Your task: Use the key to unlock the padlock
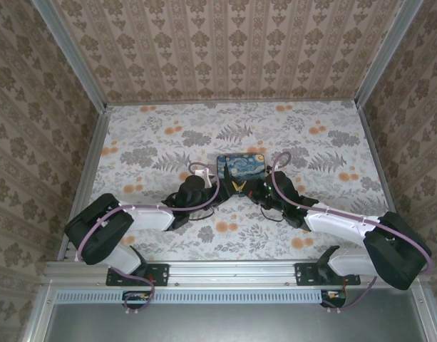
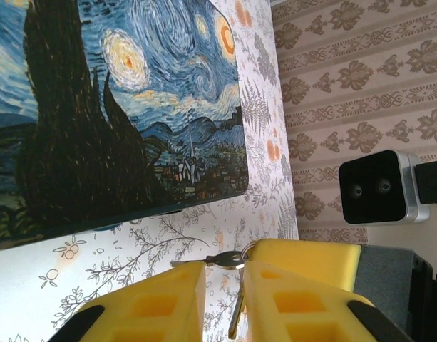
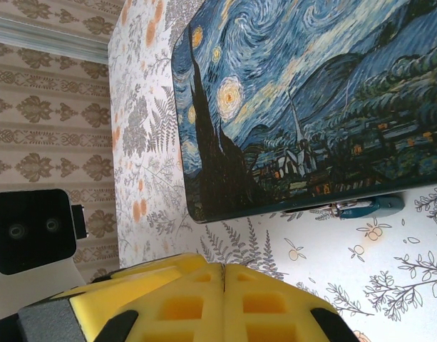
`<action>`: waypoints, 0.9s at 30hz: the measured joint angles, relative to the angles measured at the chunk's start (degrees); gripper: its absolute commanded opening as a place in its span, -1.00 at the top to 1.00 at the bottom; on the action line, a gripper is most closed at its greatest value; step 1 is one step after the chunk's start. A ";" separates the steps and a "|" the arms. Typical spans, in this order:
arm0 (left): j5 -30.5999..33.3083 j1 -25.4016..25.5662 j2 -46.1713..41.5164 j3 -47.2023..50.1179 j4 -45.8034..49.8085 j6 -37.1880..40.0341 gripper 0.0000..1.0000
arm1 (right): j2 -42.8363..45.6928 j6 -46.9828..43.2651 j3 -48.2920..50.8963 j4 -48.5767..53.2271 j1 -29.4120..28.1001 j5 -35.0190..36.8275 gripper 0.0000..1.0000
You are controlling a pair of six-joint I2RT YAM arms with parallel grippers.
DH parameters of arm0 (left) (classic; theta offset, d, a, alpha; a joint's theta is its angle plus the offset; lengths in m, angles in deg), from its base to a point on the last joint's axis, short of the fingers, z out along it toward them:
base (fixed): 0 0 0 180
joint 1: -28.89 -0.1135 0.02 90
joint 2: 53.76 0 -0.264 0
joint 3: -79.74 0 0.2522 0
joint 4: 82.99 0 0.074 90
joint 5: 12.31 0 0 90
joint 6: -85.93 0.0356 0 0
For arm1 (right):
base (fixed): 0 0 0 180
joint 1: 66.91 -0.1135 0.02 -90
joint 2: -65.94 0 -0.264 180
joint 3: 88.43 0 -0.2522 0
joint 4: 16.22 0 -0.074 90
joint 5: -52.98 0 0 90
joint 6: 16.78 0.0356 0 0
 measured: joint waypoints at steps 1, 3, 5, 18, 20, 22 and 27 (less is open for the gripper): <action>-0.02 0.00 0.00 0.00 -0.04 -0.02 0.63 | 0.00 0.02 0.00 0.02 0.00 0.00 1.00; -0.13 -0.02 0.00 0.00 -0.04 -0.04 0.68 | 0.00 0.00 0.00 0.00 0.00 -0.02 1.00; -0.15 -0.02 0.00 -0.02 -0.09 -0.13 0.71 | 0.00 0.02 0.00 0.00 0.00 0.00 1.00; -0.87 -0.15 2.38 -0.92 -3.04 -0.87 1.00 | -0.13 0.17 0.02 0.39 0.42 0.00 0.52; -1.33 -0.39 2.56 -0.96 -3.10 -0.87 1.00 | 0.11 0.35 0.02 0.55 0.68 -0.26 0.10; -1.92 -0.70 2.56 -0.96 -2.93 -0.85 1.00 | 1.49 -0.11 0.09 1.03 1.25 -0.87 -0.04; -4.68 -3.54 -0.70 -0.96 0.81 0.72 1.00 | 9.64 -2.93 0.94 4.59 5.81 -3.39 -0.14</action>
